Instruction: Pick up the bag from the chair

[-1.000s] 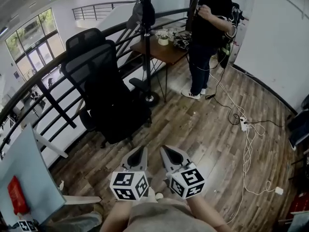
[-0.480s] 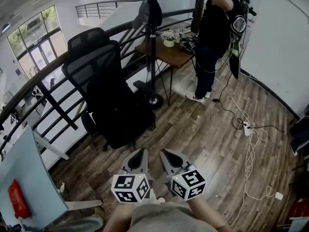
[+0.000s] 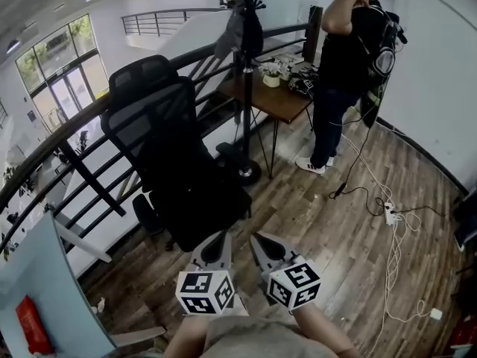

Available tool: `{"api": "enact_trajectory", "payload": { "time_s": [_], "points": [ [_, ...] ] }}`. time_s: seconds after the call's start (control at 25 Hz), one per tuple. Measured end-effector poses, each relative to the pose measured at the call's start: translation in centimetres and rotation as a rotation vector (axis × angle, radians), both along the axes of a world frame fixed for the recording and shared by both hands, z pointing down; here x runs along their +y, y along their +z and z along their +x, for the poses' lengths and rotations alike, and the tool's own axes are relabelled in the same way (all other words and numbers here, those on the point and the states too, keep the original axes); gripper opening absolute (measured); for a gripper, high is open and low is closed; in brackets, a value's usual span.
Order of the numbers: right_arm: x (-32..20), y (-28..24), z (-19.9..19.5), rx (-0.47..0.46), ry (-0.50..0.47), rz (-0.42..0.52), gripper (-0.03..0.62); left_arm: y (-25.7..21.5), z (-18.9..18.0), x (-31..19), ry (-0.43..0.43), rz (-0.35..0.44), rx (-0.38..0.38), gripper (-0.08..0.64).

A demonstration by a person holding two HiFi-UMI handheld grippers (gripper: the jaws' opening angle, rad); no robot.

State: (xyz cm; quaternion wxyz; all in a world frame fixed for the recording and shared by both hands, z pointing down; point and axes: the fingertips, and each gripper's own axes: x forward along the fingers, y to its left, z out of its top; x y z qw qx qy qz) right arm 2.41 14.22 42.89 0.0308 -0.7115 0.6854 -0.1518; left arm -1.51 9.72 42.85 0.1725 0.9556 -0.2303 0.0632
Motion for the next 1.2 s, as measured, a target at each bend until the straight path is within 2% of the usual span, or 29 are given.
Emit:
{"api": "enact_trajectory", "payload": {
  "time_s": [0.76,1.2],
  "points": [
    [-16.5,-0.8,0.6,0.001,-0.027,-0.004,0.001,0.2,-0.7,-16.5,-0.04,-0.01,0.001,0.003],
    [-22.1,-0.8,0.9,0.019,-0.036,-0.015,0.0,0.6,-0.9,-22.5,-0.058,-0.025,-0.004,0.003]
  ]
}}
